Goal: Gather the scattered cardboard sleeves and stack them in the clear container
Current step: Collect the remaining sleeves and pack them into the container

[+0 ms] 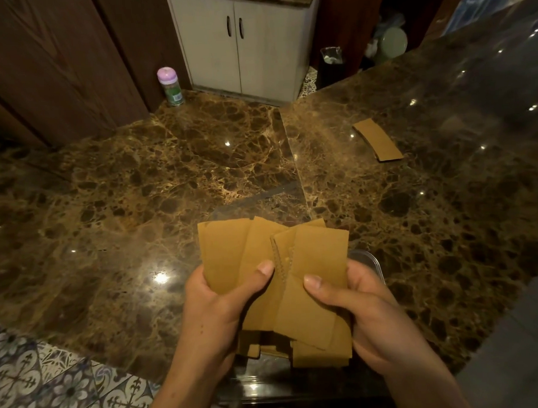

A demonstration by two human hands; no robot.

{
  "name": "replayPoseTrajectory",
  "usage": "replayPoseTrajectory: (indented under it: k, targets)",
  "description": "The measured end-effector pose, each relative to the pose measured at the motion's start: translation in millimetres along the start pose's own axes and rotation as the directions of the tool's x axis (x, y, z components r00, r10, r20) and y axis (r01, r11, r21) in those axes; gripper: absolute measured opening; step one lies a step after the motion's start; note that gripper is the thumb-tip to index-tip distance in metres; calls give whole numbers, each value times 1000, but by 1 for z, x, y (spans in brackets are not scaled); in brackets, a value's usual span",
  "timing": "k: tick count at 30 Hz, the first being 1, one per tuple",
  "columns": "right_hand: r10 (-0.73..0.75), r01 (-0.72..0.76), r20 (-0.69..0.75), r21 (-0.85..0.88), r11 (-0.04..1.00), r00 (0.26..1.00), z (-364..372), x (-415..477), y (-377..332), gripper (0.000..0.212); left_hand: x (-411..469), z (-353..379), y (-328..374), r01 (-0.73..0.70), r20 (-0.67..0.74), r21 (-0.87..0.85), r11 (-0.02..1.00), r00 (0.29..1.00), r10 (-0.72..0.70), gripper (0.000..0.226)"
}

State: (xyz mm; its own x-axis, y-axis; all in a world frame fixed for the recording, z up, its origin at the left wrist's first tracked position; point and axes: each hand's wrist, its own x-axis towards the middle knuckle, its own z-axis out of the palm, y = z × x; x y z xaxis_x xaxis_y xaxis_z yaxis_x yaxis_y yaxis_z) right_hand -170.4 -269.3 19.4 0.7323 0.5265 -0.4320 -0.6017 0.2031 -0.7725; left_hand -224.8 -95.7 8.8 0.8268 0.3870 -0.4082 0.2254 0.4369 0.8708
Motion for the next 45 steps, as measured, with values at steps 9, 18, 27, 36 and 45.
replayPoseTrajectory:
  k: [9,18,27,36,45]
  targets:
    - [-113,131,-157,111,985,981,5,5,-2,37,-1,1,-2,15,58,6,1000,998,-16,53]
    - [-89,79,-43,-206,975,995,-18,-2,-19,20,7,-27,24,-72,240,293,953,971,0,42]
    - [-48,50,-61,33,998,997,2,9,11,47,6,-12,19,-140,49,149,979,990,134,44]
    - [2,4,29,-214,977,1000,-14,6,-1,42,10,-22,33,-75,295,323,943,955,-25,33]
    - [-96,110,-108,136,985,990,4,7,1,35,1,-8,22,1,159,16,1000,987,-4,26]
